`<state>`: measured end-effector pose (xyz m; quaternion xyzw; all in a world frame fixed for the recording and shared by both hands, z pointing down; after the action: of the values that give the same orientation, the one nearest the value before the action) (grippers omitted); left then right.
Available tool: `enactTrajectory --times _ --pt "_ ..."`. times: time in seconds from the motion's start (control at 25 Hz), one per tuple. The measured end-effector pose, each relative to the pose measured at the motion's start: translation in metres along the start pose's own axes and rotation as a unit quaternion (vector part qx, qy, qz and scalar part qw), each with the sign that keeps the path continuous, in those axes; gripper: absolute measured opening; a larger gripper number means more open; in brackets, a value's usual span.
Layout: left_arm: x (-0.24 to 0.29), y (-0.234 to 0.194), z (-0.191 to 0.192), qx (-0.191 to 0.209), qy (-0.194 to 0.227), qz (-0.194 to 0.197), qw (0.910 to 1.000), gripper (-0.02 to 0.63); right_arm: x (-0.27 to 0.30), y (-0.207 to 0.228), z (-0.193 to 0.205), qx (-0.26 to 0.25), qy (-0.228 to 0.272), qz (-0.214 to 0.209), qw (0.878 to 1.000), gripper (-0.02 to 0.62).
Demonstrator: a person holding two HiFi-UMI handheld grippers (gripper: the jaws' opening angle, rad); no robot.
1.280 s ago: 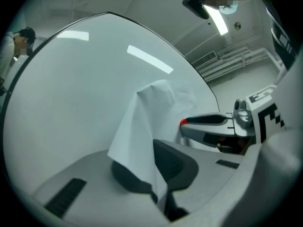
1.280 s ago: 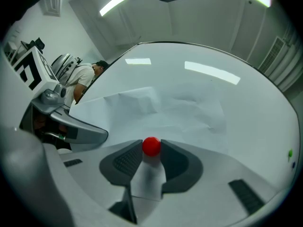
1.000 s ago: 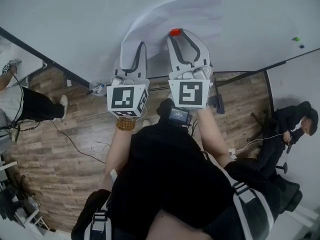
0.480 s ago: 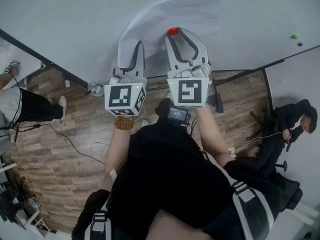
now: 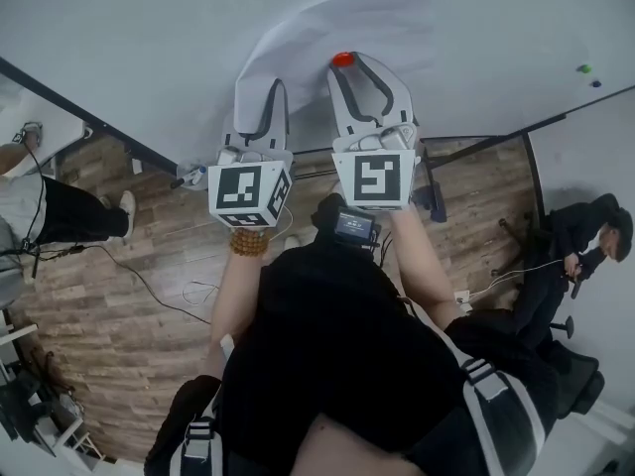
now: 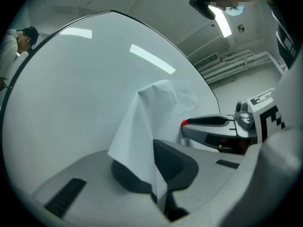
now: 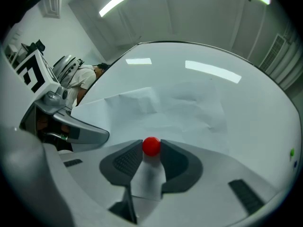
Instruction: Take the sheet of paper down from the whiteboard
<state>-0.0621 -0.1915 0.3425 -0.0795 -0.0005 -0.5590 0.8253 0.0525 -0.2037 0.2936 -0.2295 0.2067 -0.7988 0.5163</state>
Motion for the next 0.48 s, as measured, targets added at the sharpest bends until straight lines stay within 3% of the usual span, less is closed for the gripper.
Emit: enactTrajectory --times 0.48 --pt "-0.0008 -0.0005 -0.0015 -0.009 0.0 0.008 0.9999 0.011 -0.0005 0.0014 0.0002 0.033 0.003 -0.008 0.999 0.114"
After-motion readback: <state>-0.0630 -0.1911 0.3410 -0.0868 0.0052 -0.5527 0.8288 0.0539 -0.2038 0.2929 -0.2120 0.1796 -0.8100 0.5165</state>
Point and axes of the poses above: the fingertips, and each gripper's own axes: x forward along the fingers, y to its right, z out of its underside, the point moved 4 cm from there along -x, backward along the fingers, and after that the axes turned 13 degrees about -y, right-handed, at the moved point
